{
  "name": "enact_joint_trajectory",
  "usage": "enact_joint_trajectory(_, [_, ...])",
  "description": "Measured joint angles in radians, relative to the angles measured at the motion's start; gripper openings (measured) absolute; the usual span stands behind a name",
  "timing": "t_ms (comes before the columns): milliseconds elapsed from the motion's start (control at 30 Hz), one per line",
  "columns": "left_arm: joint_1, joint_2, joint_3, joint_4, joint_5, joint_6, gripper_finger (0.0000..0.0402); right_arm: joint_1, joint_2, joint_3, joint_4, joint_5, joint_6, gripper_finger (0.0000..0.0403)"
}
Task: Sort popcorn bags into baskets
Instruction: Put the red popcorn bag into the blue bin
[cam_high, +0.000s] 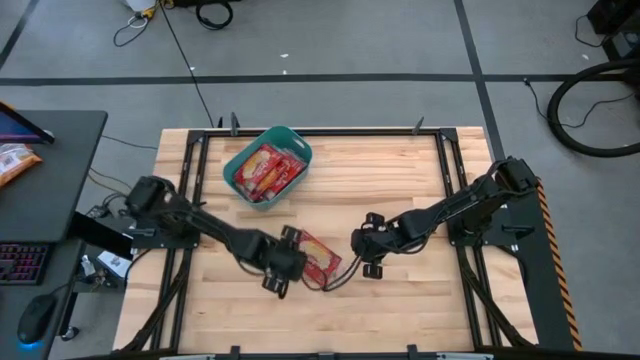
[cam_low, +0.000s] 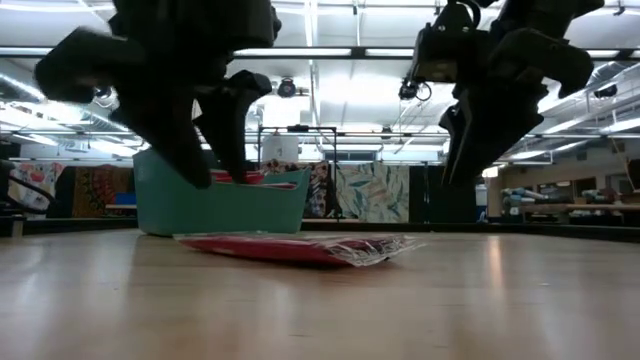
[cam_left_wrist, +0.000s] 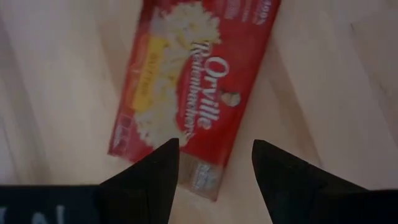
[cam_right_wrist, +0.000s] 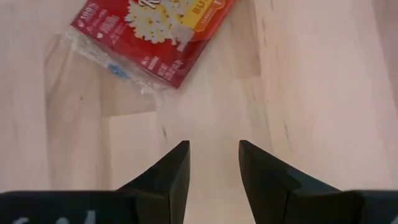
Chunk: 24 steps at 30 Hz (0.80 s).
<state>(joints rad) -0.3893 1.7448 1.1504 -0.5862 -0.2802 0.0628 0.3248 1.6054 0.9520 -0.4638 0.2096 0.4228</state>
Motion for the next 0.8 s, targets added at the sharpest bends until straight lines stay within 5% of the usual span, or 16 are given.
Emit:
enact_joint_trajectory(300, [-0.081, 0.107, 0.000, 0.001, -0.168, 0.000, 0.0205, 0.010, 0.000, 0.000, -0.001, 0.018, 0.020, 0.0143])
enact_joint_trajectory(567, [-0.072, 0.171, 0.001, -0.014, -0.191, -0.007, 0.0203, 0.010, 0.000, 0.000, 0.007, 0.017, 0.022, 0.0143])
enact_joint_trajectory(800, [-0.055, 0.184, 0.003, -0.032, -0.193, -0.015, 0.0127, 0.010, 0.000, 0.000, 0.016, 0.016, 0.021, 0.0143])
